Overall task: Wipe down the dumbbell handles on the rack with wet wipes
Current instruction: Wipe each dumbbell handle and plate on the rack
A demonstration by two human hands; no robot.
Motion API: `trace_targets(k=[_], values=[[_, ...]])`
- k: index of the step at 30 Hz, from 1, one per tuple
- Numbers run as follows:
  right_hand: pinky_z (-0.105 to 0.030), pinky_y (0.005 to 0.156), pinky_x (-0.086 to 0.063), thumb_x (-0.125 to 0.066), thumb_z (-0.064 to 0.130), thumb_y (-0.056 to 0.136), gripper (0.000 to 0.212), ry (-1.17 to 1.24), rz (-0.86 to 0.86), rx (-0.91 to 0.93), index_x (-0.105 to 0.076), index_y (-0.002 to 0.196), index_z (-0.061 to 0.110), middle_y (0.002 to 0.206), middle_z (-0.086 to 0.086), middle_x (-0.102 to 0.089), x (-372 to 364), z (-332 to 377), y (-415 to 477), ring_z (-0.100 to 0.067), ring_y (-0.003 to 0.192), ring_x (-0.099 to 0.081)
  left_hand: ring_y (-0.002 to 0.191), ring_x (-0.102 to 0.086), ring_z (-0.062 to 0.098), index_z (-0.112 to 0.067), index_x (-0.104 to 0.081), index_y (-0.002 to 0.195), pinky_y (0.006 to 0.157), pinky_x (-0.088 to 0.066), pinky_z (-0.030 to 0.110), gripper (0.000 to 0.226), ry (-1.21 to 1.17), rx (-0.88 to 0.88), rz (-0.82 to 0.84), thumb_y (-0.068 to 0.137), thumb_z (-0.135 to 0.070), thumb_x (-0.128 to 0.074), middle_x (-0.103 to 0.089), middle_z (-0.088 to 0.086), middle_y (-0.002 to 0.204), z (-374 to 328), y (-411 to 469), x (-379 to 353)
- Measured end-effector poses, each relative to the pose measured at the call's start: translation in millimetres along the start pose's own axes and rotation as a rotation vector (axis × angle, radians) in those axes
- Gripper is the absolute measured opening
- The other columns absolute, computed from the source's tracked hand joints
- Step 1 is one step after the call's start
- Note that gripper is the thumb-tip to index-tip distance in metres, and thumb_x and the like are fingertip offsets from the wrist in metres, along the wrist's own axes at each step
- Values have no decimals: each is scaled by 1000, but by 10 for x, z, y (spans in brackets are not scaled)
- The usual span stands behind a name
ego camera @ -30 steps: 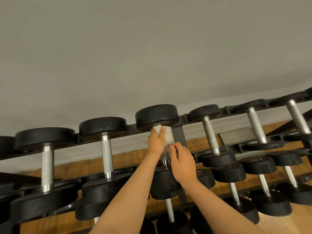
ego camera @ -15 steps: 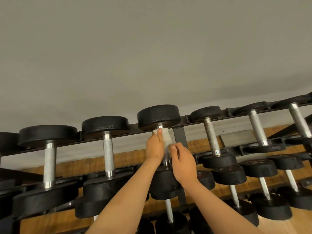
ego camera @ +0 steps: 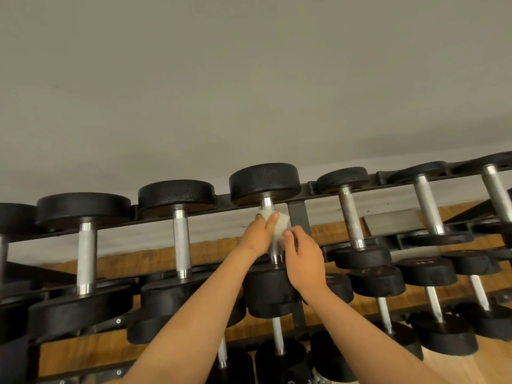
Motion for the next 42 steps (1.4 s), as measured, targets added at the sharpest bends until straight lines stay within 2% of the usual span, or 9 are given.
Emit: trace_targets(k=[4, 9, 16, 22, 30, 33, 36, 39, 42], values=[[-39, 64, -51, -38, 33, 101, 26, 0, -2, -8, -57, 88, 20, 75, 3, -59, 4, -2, -1, -11, 71, -57, 103, -59, 19, -10, -47, 135, 95, -49, 35, 55, 32, -42, -25, 104, -49, -24, -61, 13, 123, 82, -173, -22], [-39, 64, -51, -39, 32, 101, 25, 5, -1, -5, -58, 92, 19, 76, 3, -59, 9, -2, -7, -13, 72, -58, 109, -54, 18, -13, -43, 136, 97, -43, 33, 54, 123, 27, 212, 102, -53, -32, -56, 8, 127, 98, -232, 19], [-45, 70, -51, -30, 43, 96, 37, 77, -45, -25, -58, 93, 18, 81, 0, -61, 10, -12, -24, -15, 79, -59, 110, -58, 21, -16, -54, 134, 101, -44, 37, 53, 89, 35, 210, 103, -51, -29, -62, 9, 124, 191, -346, 107], [-46, 73, -51, -31, 43, 97, 38, 97, -65, -33, -58, 92, 18, 83, 1, -62, 8, -25, -24, -16, 80, -58, 113, -55, 23, -15, -54, 134, 105, -41, 40, 52, 290, 5, 395, 100, -52, -42, -58, 10, 130, 110, -355, 145], [-45, 73, -52, -29, 44, 96, 40, 105, -57, -28, -58, 92, 17, 81, 1, -61, 28, 0, -36, -16, 79, -59, 93, -55, 23, -7, -58, 126, 81, -38, 27, 34, 648, -62, 430, 106, -27, -40, -59, 13, 115, -112, -470, 200], [-45, 72, -52, -29, 44, 96, 39, 113, -57, -35, -58, 91, 18, 80, 1, -61, 30, 7, -34, -15, 77, -59, 74, -49, 12, -9, -61, 105, 77, -36, 27, 36, 575, -20, 457, 104, -39, -40, -55, 6, 92, -106, -475, 222], [-45, 71, -52, -29, 44, 96, 39, 100, -52, -42, -58, 92, 18, 80, 1, -62, 27, 6, -34, -15, 77, -59, 77, -51, 11, -14, -60, 103, 70, -37, 26, 38, 451, 56, 402, 99, -50, -47, -55, 5, 88, 12, -444, 209], [-44, 71, -52, -31, 41, 97, 36, 98, -54, -42, -59, 92, 18, 80, 1, -62, 22, -8, -29, -15, 77, -60, 69, -49, 11, -9, -64, 103, 61, -35, 24, 46, 411, 78, 154, 87, -52, -65, -53, 20, 84, 77, -462, 162], [-44, 71, -53, -34, 35, 101, 30, 76, -46, -38, -58, 92, 18, 80, 2, -62, 16, -20, -23, -14, 77, -60, 72, -50, 11, -17, -55, 89, 60, -35, 22, 39, 247, 33, -129, 74, -40, -82, -51, 3, 80, 145, -528, 131]])
Point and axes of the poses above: each hand's wrist, its own y-axis towards the middle knuckle, its own x-axis out of the back of the hand, z = x × y, the point moved 1 cm from there along y, towards the middle knuckle
